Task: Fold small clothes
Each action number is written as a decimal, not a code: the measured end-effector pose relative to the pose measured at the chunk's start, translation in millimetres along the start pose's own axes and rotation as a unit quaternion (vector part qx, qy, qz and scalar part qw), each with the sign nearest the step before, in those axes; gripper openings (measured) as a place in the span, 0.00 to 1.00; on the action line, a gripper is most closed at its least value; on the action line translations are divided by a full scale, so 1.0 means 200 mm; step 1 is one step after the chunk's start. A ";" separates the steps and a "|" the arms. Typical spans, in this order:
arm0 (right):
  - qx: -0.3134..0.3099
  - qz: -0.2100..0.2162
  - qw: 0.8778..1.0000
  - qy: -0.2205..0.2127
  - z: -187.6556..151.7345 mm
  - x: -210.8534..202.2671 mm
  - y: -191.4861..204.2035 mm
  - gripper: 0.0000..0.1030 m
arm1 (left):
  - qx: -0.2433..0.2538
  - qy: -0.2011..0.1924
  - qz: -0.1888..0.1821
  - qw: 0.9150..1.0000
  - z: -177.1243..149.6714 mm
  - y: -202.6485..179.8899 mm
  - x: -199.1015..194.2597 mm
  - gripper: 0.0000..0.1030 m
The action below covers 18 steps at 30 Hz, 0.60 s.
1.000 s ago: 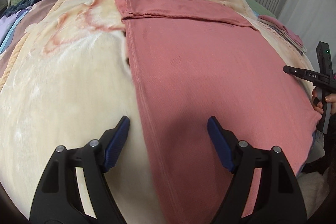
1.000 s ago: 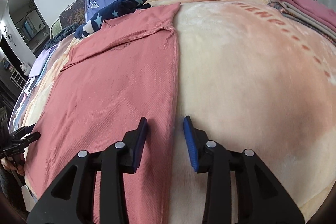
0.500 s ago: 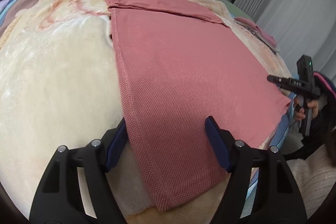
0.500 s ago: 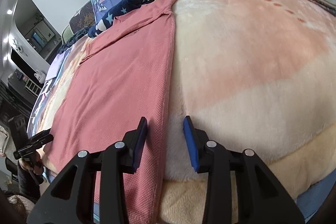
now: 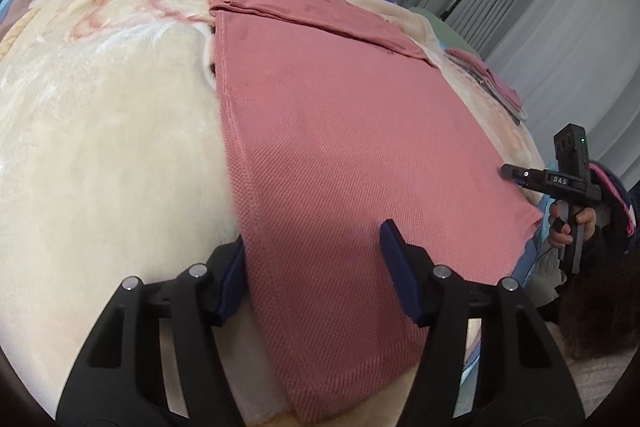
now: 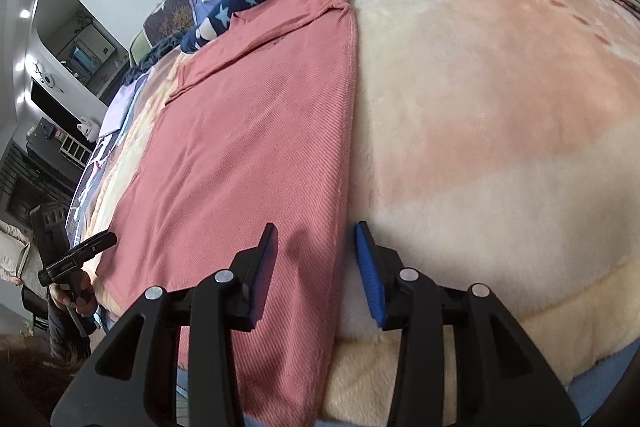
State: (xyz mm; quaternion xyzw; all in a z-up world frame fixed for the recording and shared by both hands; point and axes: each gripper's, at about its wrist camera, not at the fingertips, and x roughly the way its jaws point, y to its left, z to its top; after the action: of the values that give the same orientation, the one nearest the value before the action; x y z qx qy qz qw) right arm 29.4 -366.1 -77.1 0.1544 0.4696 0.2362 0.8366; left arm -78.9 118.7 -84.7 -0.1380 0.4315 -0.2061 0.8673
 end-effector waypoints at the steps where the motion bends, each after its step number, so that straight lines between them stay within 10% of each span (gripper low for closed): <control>1: -0.004 0.003 1.000 0.002 0.02 0.02 0.00 0.44 | -0.003 0.000 -0.001 1.000 0.01 0.00 0.01 0.60; 18: 0.007 0.090 0.995 0.030 0.00 0.05 0.04 0.42 | 0.008 0.029 0.010 0.999 0.10 -0.03 0.08 0.59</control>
State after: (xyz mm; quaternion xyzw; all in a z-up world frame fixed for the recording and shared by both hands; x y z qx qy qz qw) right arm 32.2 -354.8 -79.6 0.1952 0.4800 0.3119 0.7964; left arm -55.7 107.3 -82.1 -0.1207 0.4561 -0.2049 0.8575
